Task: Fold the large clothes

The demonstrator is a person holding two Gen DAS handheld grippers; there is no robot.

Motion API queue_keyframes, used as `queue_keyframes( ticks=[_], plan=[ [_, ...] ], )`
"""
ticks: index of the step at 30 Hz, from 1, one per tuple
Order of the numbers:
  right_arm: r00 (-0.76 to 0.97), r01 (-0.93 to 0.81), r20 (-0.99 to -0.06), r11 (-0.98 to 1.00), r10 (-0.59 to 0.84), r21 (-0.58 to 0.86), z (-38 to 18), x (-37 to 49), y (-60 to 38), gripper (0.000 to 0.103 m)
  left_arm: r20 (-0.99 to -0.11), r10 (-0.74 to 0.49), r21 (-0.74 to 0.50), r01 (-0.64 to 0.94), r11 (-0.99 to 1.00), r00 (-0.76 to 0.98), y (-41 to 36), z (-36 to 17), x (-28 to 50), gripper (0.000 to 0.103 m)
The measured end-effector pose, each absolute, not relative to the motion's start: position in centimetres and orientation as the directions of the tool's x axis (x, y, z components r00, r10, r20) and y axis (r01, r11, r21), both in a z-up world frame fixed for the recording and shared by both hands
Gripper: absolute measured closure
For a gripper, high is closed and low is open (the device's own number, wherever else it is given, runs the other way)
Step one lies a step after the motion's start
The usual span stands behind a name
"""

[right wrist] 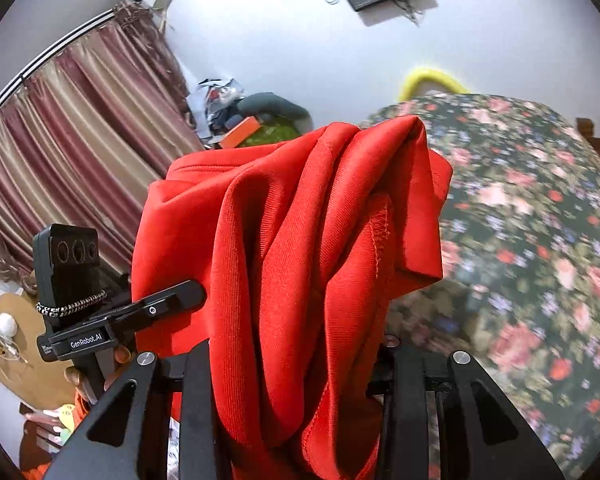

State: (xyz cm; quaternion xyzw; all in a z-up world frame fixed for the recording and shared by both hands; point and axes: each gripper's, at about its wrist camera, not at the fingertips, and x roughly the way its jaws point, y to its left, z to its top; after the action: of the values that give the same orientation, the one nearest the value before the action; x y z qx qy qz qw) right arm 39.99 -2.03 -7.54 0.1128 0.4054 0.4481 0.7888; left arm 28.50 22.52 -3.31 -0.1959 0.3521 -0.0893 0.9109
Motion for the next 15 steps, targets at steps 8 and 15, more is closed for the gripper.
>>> queue_keyframes(
  ticks=[8,15],
  plan=[
    [0.188,-0.618,-0.554,0.536,0.811,0.575,-10.3,41.5,8.3,0.070,-0.645,-0.241,-0.416,-0.069,0.907,0.725,30.9,-5.5,28.4,0.056],
    [0.088,-0.561,-0.610,0.545,0.787,0.623,-18.4,44.9,16.3,0.070,-0.732,-0.256,-0.467,-0.190,0.864,0.631,38.7,-13.1,31.3,0.056]
  ],
)
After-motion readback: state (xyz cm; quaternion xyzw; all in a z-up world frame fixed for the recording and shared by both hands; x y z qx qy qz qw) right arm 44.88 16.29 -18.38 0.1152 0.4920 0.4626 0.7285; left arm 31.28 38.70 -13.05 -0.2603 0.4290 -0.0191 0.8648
